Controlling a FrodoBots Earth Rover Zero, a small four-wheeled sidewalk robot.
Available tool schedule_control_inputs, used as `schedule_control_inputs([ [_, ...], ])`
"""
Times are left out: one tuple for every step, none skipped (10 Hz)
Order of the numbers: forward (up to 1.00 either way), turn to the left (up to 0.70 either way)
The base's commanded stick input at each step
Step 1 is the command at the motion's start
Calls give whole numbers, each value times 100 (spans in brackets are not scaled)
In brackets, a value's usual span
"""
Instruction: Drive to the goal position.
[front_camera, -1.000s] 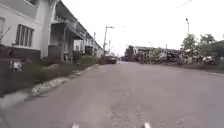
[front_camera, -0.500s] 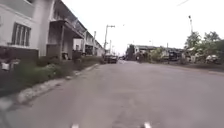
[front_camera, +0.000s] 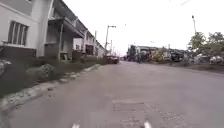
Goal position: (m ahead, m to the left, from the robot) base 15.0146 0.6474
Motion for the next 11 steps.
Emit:
schedule_control_inputs([
  [70, 11],
  [70, -18],
  [70, -33],
  [70, -3],
  [70, 13],
  [70, 5],
  [70, 0],
  [70, 0],
  [70, 7],
  [70, 11],
  [70, 4],
])
